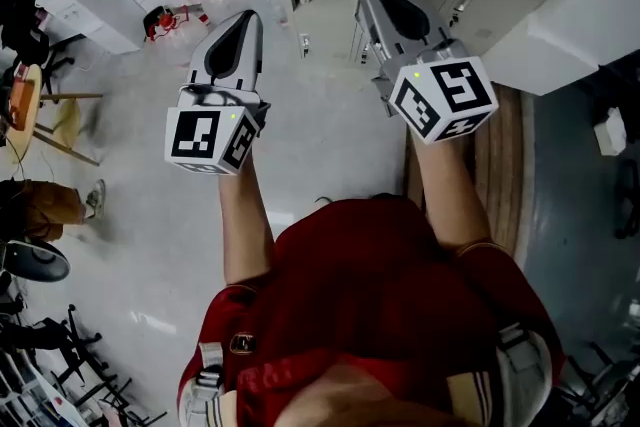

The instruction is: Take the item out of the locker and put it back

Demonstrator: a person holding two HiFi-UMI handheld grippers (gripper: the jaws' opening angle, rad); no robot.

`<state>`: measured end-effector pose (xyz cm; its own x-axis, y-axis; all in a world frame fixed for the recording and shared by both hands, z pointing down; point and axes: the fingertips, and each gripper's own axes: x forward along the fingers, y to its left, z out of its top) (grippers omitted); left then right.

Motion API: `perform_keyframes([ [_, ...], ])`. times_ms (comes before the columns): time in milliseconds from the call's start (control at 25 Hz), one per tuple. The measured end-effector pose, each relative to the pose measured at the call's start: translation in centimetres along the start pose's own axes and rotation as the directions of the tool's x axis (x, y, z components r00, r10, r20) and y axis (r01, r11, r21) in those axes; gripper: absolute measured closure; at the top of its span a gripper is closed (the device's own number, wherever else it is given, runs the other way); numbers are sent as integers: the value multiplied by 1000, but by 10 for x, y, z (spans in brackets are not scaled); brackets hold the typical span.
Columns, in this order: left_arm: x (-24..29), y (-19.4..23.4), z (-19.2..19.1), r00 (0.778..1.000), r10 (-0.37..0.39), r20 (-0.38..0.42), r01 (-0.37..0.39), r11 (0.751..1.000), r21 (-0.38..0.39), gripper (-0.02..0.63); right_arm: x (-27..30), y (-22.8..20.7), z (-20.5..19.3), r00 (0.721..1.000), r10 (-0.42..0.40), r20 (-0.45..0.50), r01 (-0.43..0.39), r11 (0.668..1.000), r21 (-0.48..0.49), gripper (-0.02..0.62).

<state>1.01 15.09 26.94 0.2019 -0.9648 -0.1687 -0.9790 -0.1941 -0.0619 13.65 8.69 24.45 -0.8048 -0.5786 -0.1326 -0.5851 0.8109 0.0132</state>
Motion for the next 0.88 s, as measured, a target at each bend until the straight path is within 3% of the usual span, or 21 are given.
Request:
perform_keyframes([
  [680, 4, 41, 1, 998, -64, 6, 64, 997, -43, 600, 38, 7, -7, 997, -69, -39, 66, 996, -59, 592],
  [800, 8, 46, -3, 998, -66, -3, 65, 997, -48, 600, 47, 4, -12, 996, -69, -48, 66, 996, -64, 497],
  [880, 12, 52, -5, 998, -63, -4, 63, 997, -54, 600, 55, 2, -15, 996, -66, -54, 62, 996, -67, 485],
])
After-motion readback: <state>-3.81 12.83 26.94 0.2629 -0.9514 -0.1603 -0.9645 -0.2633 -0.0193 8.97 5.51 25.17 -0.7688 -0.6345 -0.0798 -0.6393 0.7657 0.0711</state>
